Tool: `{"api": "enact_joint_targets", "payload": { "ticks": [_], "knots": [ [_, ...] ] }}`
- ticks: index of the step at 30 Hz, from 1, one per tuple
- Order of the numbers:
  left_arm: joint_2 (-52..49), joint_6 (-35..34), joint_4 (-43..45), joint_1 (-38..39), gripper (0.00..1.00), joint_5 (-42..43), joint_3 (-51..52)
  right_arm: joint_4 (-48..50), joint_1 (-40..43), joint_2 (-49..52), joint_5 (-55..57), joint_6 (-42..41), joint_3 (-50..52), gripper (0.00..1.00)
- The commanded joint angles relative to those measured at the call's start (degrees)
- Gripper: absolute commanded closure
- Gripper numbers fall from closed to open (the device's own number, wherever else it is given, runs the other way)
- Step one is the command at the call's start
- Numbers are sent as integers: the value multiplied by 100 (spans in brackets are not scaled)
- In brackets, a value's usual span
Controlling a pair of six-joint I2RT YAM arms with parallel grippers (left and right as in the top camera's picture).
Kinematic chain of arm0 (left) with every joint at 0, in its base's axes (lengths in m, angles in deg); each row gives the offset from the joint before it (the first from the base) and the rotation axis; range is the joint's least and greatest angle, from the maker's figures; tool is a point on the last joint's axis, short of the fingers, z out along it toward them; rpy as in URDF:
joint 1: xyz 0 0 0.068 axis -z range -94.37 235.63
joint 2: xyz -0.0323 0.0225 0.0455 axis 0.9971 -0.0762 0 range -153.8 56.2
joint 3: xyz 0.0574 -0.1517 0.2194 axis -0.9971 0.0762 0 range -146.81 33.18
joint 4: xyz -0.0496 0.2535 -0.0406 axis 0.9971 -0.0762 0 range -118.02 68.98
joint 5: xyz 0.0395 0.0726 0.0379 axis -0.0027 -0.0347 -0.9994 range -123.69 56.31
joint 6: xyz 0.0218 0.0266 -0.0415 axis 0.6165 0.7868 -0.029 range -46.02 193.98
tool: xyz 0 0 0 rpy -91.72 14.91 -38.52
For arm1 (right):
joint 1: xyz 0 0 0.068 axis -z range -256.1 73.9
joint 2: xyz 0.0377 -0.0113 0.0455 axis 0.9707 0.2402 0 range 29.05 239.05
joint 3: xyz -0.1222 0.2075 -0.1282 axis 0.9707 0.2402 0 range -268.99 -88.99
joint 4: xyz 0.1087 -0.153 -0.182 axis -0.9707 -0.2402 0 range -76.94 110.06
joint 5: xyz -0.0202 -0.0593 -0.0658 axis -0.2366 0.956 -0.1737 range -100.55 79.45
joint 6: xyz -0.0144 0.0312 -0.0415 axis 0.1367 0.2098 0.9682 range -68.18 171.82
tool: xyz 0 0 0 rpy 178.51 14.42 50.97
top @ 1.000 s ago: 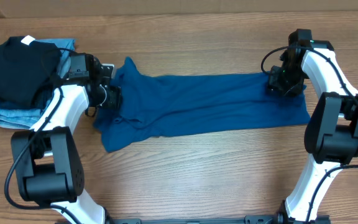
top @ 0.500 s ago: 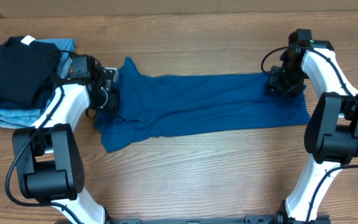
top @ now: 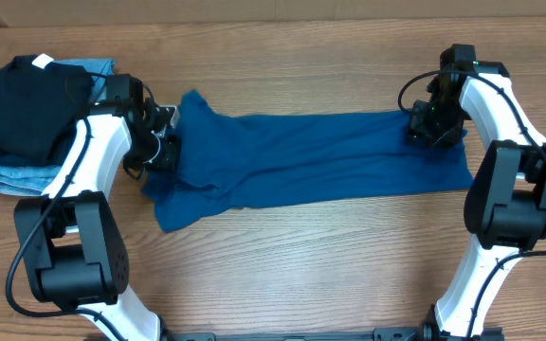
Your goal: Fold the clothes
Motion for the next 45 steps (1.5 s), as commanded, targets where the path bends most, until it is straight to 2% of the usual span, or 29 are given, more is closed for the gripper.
{"api": "enact_joint_targets", "payload": {
  "ticks": [1,6,8,13,14,17,18,19,25,28,30,38,41,42,45],
  "knots": [
    [-39,-162,-229,-33,96,20,-111,4,15,-188,59,37,-114,51],
    [-39,-448,-398,-33,94,-334,-107,4,15,-188,59,37,-114,51],
    [-39,-761,-479,-33,89,-761,-107,4,15,-188,59,37,-114,51],
    [-39,-804,-551,-31,81,-800,-107,7,15,-188,57,37,-114,51],
    [-39,-802,-564,-31,75,-800,-107,4,15,-188,59,37,-114,51],
    [-39,-960,-568,-33,33,-811,-111,0,15,-188,57,37,-114,51],
    [-39,-1071,-544,-33,23,-811,-151,2,15,-188,59,37,-114,51],
    [-39,-1156,-540,-33,18,-802,-223,4,15,-188,59,37,-114,51],
    [-17,-1335,-846,79,15,-645,-1443,0,15,-188,55,37,-114,51],
    [-17,-1333,-715,243,14,-337,-1832,-2,15,-195,52,37,-149,51],
    [-37,-1333,-435,426,16,-186,-1799,-90,15,-199,55,39,-275,47],
    [-472,-1333,356,879,20,-267,-1349,-481,15,-236,249,190,-890,43],
    [-885,-1333,404,890,21,-391,-1333,-337,22,-234,726,190,-896,42],
    [-1110,-1333,363,879,22,-415,-1333,-319,22,-232,831,192,-896,35],
    [-1403,-1331,341,874,23,-592,-1333,-321,22,-201,828,192,-894,33]
  ]
}}
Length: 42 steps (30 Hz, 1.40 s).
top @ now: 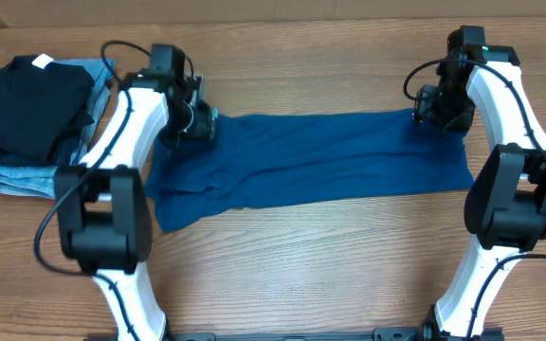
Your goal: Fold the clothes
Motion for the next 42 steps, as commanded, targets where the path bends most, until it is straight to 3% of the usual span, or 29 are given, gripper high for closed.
{"api": "enact_joint_targets", "payload": {
  "ticks": [1,10,15,19,20,21,22,24,26,36,42],
  "knots": [
    [-435,-48,-11,-15,23,-282,63,11,22,-168,240,22,-149,32],
    [-490,-50,7,-13,23,-249,-72,-105,20,-164,203,151,-81,30],
    [-240,-59,-267,-13,35,-424,-289,-122,20,-345,-730,796,-334,24],
    [341,-271,-514,7,38,-380,-680,-289,20,-457,-1104,918,-697,23],
    [501,-275,-562,17,41,-380,-723,-369,13,-457,-1097,918,-748,25],
    [658,-289,-616,24,53,-382,-730,-446,9,-457,-1104,916,-761,30],
    [791,-291,-713,28,96,-382,-730,-562,4,-457,-1132,916,-756,35],
    [911,-343,-1049,35,96,-389,-730,-680,2,-455,-1364,916,-686,70],
    [866,-531,-1283,33,96,-407,-614,-654,0,-452,-1589,918,-579,96],
    [363,-807,-800,39,96,-415,553,74,-181,-450,-1606,922,442,96],
    [249,-800,103,39,96,-450,981,452,-205,-450,-1606,920,846,96]
  ]
}}
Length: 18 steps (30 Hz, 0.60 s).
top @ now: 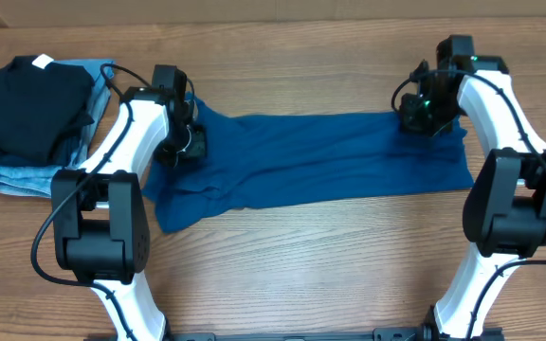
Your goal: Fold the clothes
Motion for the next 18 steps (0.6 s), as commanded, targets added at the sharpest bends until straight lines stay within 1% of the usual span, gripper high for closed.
{"api": "enact_joint_targets", "payload": {
  "ticks": [1,7,11,15,16,18],
  "knots": [
    [-131,-116,564,35,96,-59,308,79,-11,-157,-66,39,122,96],
    [-450,319,1403,39,95,-98,496,155,-11,-157,61,37,153,96],
    [-610,319,1834,39,95,-190,494,195,-11,-157,63,37,153,96],
    [-632,531,2358,39,96,-254,463,341,-11,-157,129,37,153,96],
    [-632,531,2424,39,96,-382,402,409,-11,-157,177,35,153,95],
    [-634,568,2465,28,96,-732,236,629,-11,-157,501,13,151,90]
  ]
}}
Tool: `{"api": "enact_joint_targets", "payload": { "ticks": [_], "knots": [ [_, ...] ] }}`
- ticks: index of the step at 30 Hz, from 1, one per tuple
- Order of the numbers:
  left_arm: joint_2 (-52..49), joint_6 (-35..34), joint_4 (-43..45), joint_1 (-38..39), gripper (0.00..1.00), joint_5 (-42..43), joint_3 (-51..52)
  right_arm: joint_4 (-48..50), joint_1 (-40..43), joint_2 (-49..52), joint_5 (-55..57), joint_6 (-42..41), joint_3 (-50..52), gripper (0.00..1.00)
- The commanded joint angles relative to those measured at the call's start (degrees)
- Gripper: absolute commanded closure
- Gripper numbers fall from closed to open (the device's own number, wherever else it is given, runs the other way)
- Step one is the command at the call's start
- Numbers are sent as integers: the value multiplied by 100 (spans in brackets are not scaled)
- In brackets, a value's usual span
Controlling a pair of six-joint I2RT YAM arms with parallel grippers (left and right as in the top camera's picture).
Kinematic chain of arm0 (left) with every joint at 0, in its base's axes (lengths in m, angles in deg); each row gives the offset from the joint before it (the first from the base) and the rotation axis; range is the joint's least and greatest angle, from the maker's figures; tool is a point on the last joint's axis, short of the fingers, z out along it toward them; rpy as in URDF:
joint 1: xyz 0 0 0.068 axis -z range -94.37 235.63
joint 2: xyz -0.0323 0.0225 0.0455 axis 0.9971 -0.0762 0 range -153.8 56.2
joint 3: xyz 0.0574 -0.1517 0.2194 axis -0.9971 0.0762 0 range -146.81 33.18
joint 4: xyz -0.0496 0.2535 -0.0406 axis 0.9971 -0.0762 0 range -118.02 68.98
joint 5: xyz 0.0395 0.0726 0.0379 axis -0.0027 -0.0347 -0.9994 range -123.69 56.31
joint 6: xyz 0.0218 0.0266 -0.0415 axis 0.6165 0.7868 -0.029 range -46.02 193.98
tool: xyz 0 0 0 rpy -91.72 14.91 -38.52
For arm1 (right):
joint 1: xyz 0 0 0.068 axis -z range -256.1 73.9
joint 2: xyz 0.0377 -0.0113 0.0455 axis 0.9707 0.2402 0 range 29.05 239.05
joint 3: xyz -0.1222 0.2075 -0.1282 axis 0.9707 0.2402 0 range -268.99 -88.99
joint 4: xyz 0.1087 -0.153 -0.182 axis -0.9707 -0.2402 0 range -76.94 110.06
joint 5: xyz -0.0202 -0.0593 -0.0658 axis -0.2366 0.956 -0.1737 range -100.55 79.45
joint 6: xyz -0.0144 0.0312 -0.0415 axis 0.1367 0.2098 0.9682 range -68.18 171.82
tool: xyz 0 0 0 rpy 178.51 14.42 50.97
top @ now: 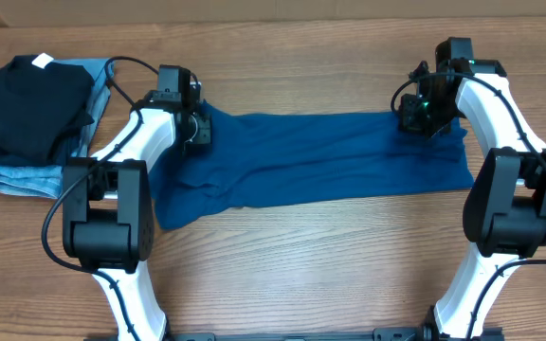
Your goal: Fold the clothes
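Observation:
A dark blue garment [320, 156] lies spread lengthwise across the middle of the wooden table, rumpled at its left end. My left gripper [197, 135] is down on the garment's far left corner. My right gripper [413, 121] is down on the far right corner. The wrists hide both pairs of fingers, so neither grip shows.
At the far left stands a pile of clothes: a folded black garment [27, 104] lies on light blue denim [3, 175]. Bare table [301, 275] shows in front of the blue garment. Both arm bases stand at the near edge.
My left gripper has shifted slightly up and to the right along the garment's far left corner, and the cloth there lies a little flatter. The right gripper has stayed put.
My left gripper was first at the garment's left edge beside the pile, with the right on the far right corner. Then the left stood higher at the far left corner and the right further back. Both then came down at the far corners, where they remain.

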Motion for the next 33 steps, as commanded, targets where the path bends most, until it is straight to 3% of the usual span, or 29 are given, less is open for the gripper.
{"api": "enact_joint_targets", "payload": {
  "ticks": [1,13,18,23,27,33],
  "knots": [
    [-229,262,81,-7,96,-619,-219,254,-7,-157,566,-42,28,89],
    [-216,566,334,-42,96,-621,-662,555,-7,-162,809,-345,-146,84],
    [-109,479,-1272,-35,96,-599,-2162,271,-7,-164,807,-348,-468,80],
    [-90,-306,-3298,42,96,-131,-3423,48,-7,-162,809,-501,-505,72],
    [-109,-369,-3980,251,96,131,-3123,-46,-7,-162,809,-498,-503,61],
    [-111,-387,-3869,640,96,68,-1834,-197,-7,-162,811,-498,-503,60]
  ]
}}
